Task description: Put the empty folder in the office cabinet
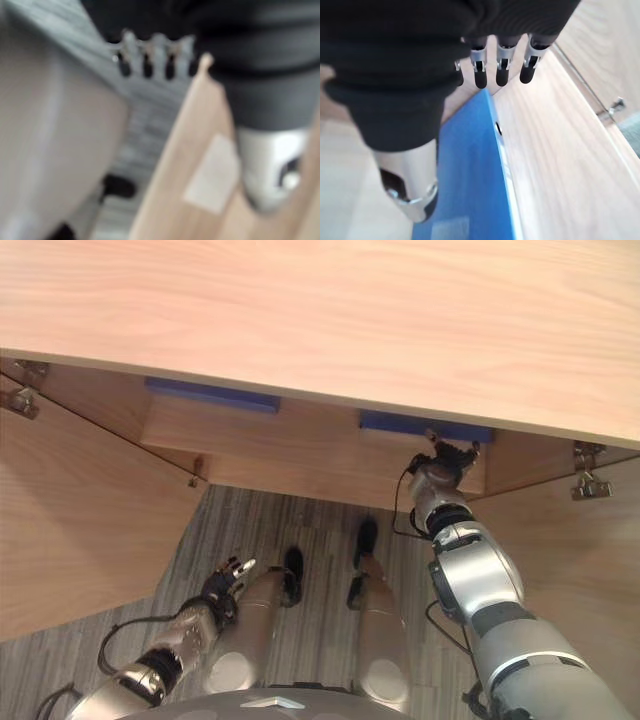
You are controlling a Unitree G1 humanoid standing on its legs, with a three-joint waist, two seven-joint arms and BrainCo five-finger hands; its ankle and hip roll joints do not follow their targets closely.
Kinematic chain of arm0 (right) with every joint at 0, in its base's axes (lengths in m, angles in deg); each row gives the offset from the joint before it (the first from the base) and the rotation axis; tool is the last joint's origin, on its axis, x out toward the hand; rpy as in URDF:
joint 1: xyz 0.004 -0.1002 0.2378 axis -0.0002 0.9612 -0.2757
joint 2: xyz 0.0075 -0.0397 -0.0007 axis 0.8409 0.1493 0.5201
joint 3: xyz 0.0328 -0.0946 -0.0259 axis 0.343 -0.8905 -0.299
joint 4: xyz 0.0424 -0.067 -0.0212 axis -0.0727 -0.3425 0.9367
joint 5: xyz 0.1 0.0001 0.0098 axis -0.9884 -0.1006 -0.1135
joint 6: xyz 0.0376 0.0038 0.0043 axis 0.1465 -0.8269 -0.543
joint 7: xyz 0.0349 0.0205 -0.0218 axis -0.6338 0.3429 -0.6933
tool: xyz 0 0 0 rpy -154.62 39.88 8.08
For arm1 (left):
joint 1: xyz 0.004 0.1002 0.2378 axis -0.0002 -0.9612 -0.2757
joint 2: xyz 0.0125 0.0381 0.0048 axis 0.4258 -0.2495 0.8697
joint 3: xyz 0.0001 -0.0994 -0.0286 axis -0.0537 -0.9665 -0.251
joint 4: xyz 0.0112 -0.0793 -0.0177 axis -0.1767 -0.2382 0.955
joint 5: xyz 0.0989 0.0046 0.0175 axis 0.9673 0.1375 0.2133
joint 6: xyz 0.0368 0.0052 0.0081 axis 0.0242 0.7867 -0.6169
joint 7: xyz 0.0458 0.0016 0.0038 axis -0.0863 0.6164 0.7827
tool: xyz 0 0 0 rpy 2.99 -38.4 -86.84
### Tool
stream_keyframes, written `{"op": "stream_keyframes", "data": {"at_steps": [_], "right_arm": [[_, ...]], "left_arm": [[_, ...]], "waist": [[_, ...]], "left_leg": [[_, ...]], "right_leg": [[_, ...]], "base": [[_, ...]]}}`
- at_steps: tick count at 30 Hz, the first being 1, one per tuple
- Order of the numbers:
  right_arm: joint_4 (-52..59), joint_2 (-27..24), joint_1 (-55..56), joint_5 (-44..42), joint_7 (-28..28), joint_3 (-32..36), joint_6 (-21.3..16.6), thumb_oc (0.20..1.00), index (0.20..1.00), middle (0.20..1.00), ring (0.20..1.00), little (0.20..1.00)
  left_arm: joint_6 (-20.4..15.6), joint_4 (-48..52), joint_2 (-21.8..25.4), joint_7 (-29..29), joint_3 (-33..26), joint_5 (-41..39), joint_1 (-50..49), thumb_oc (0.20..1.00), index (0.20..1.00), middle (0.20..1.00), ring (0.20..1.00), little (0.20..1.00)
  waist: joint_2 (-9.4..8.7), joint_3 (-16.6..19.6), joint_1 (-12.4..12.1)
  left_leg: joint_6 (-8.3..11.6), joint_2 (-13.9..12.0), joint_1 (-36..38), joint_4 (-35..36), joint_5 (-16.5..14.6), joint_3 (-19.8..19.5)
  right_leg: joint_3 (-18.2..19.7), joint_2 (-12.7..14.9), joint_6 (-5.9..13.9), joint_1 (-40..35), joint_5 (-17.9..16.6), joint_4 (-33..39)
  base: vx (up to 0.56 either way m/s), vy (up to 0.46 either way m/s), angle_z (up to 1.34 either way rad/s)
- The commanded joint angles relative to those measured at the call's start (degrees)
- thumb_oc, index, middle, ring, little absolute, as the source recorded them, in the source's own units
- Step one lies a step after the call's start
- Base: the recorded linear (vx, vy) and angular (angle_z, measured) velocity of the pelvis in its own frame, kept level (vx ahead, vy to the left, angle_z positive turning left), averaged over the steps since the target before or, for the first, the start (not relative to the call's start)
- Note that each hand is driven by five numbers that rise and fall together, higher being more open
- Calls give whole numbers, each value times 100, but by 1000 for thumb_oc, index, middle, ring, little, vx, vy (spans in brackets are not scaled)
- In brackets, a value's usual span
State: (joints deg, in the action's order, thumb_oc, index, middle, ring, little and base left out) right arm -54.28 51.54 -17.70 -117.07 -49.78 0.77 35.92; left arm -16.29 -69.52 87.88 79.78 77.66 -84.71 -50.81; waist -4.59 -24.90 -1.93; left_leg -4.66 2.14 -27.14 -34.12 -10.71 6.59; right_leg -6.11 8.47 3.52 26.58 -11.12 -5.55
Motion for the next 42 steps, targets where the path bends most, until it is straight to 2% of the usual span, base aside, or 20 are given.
{"op": "stream_keyframes", "data": {"at_steps": [1,4,6,11,13,15,16,19,21,22,23,24,26,30,32,35,37,39,40,42], "right_arm": [[448,-525,85,426,720,4,-176,1000,1000,1000,1000,1000],[793,-576,534,419,1028,-119,-252,1000,1000,1000,1000,1000],[1494,-647,1458,1002,1704,-316,-492,1000,1000,1000,1000,1000],[2073,-731,2549,1419,2492,-494,-870,1000,1000,1000,1000,1000],[2212,-841,3400,1858,2744,-362,-1329,1000,1000,1000,1000,1000],[2126,-892,3738,1933,2940,-182,-1486,1000,1000,1000,1000,1000],[2048,-899,4011,2065,3106,-13,-1591,1000,1000,1000,1000,1000],[2073,-800,4540,2543,3153,169,-1619,1000,1000,1000,1000,1000],[2182,-788,4849,2714,3170,244,-1508,1000,1000,1000,1000,1000],[2182,-788,4849,2714,3170,244,-1508,1000,1000,1000,1000,1000],[2261,-788,5136,2855,2984,351,-1470,1000,1000,1000,1000,1000],[2270,-789,5261,2807,2815,428,-1464,1000,1000,1000,1000,1000],[2254,-767,5447,2626,2522,632,-1517,1000,1000,1000,1000,1000],[2117,-633,5546,2041,2064,884,-1582,1000,1000,1000,1000,1000],[1834,-408,5575,1838,1697,1171,-1863,1000,1000,1000,1000,1000],[1722,-121,5620,1650,707,1678,-2087,1000,1000,1000,1000,1000],[1792,14,5643,1702,-65,1876,-2056,1000,1000,1000,1000,1000],[1826,117,5636,1633,-609,2037,-2030,1000,1000,1000,1000,1000],[1844,225,5619,1666,-1293,2181,-2143,1000,1000,1000,1000,1000],[1907,279,5607,1713,-1887,2300,-2150,1000,1000,1000,1000,1000]], "left_arm": [[-38,206,-348,282,213,-149,-123,1000,1000,1000,1000,1000],[4,279,-352,417,186,-178,3,1000,1000,1000,1000,1000],[39,366,-292,600,101,-307,154,1000,1000,1000,1000,1000],[52,442,-179,592,-27,-197,151,1000,1000,1000,1000,1000],[-353,323,-8,-2,-98,211,-320,1000,1000,1000,1000,1000],[-706,215,175,-536,-148,423,-763,1000,1000,1000,1000,1000],[-901,193,309,-967,-275,584,-1179,1000,1000,1000,1000,1000],[-1105,270,460,-1449,-450,851,-1791,1000,1000,1000,1000,1000],[-1146,327,530,-1581,-538,927,-2000,1000,1000,1000,1000,1000],[-1146,327,530,-1581,-538,927,-2000,1000,1000,1000,1000,1000],[-1143,418,626,-1662,-623,888,-2124,1000,1000,1000,1000,1000],[-1123,470,685,-1693,-668,885,-2157,1000,1000,1000,1000,1000],[-1127,515,758,-1736,-777,822,-2175,1000,1000,1000,1000,1000],[-1237,376,770,-1766,-903,769,-2133,1000,1000,1000,1000,1000],[-1336,210,713,-1791,-962,694,-2101,1000,1000,1000,1000,1000],[-1366,167,631,-1738,-1018,635,-2101,1000,1000,1000,1000,1000],[-1347,192,605,-1699,-1024,534,-2106,1000,1000,1000,1000,1000],[-1346,204,593,-1672,-1032,533,-2096,1000,1000,1000,1000,1000],[-1341,195,591,-1634,-1021,523,-2088,1000,1000,1000,1000,1000],[-1330,240,605,-1592,-1019,473,-2097,1000,1000,1000,1000,1000]], "waist": [[163,-474,-32],[97,-417,92],[-30,-309,331],[-135,-206,508],[-167,-88,448],[-150,-53,377],[-120,15,308],[-90,189,251],[-63,326,282],[-63,326,282],[4,485,339],[118,545,360],[199,636,395],[245,721,385],[265,803,381],[338,923,411],[394,979,454],[448,1017,491],[509,1043,540],[567,1055,562]], "left_leg": [[242,48,674,-621,-478,121],[241,39,793,-623,-521,174],[240,1,1041,-616,-654,275],[174,43,1415,-508,-843,339],[143,124,1561,-319,-956,333],[106,184,1794,56,-1012,311],[97,221,2092,553,-963,335],[123,171,2623,1450,-669,610],[111,105,2804,1954,-424,713],[111,105,2804,1954,-424,713],[109,-27,2863,2321,-162,799],[123,-155,2933,2461,-143,799],[106,-341,2905,2709,115,960],[82,-451,2925,2988,323,1101],[51,-471,3049,3238,378,1190],[42,-486,3224,3525,455,1354],[34,-475,3300,3647,487,1435],[25,-467,3352,3746,521,1474],[16,-465,3404,3786,521,1464],[47,-484,3463,3814,547,1482]], "right_leg": [[-49,-66,-19,-477,352,173],[-5,-53,26,-568,336,310],[44,-8,145,-727,284,587],[86,54,314,-1018,173,915],[-5,66,391,-1129,183,1055],[-116,87,457,-1218,204,1055],[-277,75,530,-1299,193,1055],[-761,156,673,-1498,-54,1055],[-786,241,682,-1634,-109,712],[-786,241,682,-1634,-109,712],[-644,279,631,-1722,58,174],[-574,244,651,-1834,299,-83],[-532,309,572,-2037,587,-487],[-573,381,543,-2366,748,-609],[-611,491,600,-2554,713,-632],[-680,676,715,-2746,608,-632],[-651,750,762,-2776,576,-703],[-609,769,787,-2789,591,-759],[-548,737,781,-2743,659,-829],[-622,648,748,-2762,832,-723]], "base": [[-148,182,-40],[-101,121,-10],[-190,216,-17],[-123,127,-23],[-146,77,-6],[-81,100,-3],[-46,134,-5],[-47,149,-10],[-69,117,-22],[-132,94,-42],[-99,105,-33],[-149,111,-38],[-178,37,-13],[-141,-6,-32],[-101,-11,-76],[-91,-26,-78],[-69,-31,-54],[-77,-88,-50],[-70,-147,-40],[-45,-132,-17]]}}
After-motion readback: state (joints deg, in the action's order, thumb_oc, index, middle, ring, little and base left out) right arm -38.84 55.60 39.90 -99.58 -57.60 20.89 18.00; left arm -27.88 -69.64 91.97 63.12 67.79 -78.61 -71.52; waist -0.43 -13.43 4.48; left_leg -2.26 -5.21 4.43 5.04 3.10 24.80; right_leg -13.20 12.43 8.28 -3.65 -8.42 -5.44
